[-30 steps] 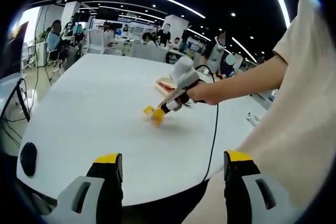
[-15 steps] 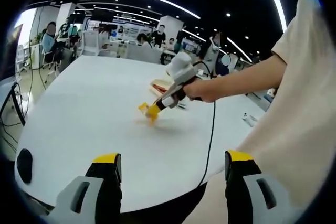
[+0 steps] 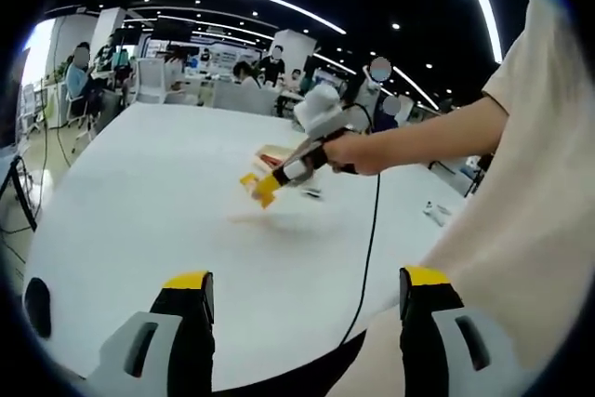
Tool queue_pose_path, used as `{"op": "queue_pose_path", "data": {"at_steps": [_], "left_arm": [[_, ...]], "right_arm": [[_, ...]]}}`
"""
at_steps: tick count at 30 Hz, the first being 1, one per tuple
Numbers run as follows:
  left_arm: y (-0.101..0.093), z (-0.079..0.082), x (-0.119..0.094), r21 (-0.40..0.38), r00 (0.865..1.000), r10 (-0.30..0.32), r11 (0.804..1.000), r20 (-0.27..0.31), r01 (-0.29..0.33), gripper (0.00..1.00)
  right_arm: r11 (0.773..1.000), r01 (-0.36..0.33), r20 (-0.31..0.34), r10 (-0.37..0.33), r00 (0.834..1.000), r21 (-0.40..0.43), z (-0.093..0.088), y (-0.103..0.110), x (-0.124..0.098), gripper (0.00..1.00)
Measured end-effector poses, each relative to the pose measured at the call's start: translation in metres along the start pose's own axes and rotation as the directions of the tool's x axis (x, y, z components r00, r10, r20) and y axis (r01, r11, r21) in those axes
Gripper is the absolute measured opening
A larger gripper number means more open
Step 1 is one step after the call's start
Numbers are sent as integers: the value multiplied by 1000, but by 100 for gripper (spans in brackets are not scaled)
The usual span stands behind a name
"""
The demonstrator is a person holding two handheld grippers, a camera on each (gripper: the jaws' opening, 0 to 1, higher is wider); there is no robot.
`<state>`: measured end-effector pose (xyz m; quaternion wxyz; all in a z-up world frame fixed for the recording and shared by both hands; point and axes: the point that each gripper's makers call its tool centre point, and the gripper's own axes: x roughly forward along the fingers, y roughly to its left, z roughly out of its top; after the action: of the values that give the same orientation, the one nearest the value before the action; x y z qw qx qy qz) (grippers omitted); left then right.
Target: Place the target food into the container with the food tongs after gripping and lifting it, then release it inside without dropping or visibly crushing the food.
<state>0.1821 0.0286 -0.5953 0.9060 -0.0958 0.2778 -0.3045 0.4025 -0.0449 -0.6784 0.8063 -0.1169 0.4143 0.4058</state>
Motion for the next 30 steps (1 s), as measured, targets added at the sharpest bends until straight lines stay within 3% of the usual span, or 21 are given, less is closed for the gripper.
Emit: {"op": "queue_pose_path", "data": {"at_steps": [9,20,30], "left_arm": [[-10,5,9,16,1000,-10,1000,1,10,82],[-21,0,14,11,1000,-15,1000,-14,15,82],[-20,4,14,11,1000,1,1000,-6,-1,82]], "right_arm": [[1000,16,34,-16,999,4,10,-19,-13,26],[999,37,73,-39,997,34,19,-43,-27,25],[998,53,94,-55,994,27,27,-61,-41,25]]}}
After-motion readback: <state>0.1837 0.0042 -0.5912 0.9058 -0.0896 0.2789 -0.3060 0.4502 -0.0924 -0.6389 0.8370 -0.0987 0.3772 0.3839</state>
